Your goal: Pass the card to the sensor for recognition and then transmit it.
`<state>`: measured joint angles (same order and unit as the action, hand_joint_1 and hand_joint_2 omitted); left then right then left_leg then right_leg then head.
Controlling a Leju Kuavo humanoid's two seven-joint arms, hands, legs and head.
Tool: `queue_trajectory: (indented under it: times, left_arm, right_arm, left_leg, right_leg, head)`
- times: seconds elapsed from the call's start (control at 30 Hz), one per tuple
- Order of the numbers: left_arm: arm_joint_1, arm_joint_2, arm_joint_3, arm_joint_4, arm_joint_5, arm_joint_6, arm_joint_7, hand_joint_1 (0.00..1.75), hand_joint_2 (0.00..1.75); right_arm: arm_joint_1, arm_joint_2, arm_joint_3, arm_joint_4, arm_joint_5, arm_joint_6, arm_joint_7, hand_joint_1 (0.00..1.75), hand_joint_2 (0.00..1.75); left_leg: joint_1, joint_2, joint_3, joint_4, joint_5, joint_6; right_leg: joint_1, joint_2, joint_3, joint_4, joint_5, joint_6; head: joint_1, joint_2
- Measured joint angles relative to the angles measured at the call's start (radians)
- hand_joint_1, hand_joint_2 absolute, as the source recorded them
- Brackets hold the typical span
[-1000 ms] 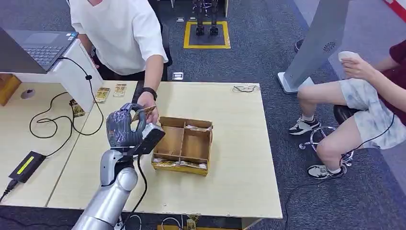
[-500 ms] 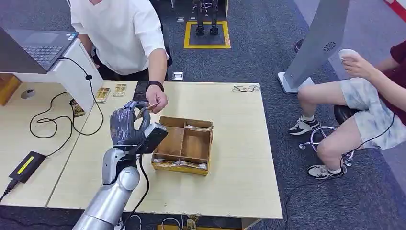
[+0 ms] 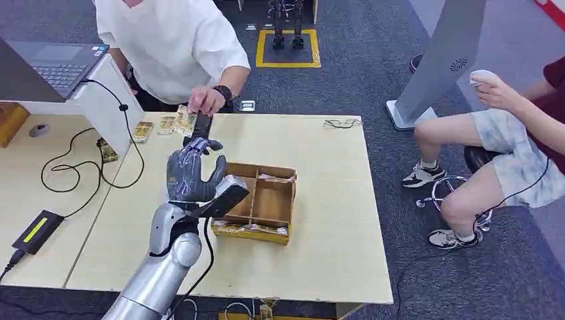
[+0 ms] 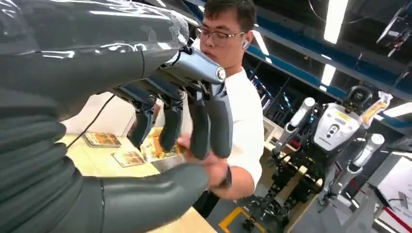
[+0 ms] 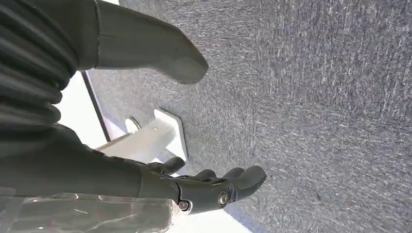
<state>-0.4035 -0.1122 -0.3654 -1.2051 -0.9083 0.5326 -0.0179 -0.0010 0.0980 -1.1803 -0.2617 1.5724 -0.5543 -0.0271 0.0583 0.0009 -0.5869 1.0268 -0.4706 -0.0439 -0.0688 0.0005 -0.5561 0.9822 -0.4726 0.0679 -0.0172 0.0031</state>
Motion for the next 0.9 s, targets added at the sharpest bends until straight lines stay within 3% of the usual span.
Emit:
queue_trajectory:
  times: [0.4, 0.9]
  left_arm:
    - [0.001, 0.01, -0.014, 0.0, -0.003, 0.001, 0.013, 0.0, 1.75]
    - [0.097, 0.027, -0.016, -0.124, 0.036, 0.056, -0.06, 0.0, 1.75]
  right_arm:
    - [0.0, 0.01, -0.013, 0.0, 0.0, 0.0, -0.007, 0.0, 1.75]
    - [0.004, 0.023, -0.04, -0.011, -0.003, 0.001, -0.018, 0.0, 1.75]
  left_leg:
    - [0.0, 0.0, 0.0, 0.0, 0.0, 0.0]
    - [0.0, 0.0, 0.0, 0.0, 0.0, 0.0]
  right_leg:
    - [0.0, 0.0, 0.0, 0.0, 0.0, 0.0]
    - [0.0, 0.0, 0.0, 0.0, 0.0, 0.0]
  head:
    - [0.0, 0.0]
    - [0.0, 0.0]
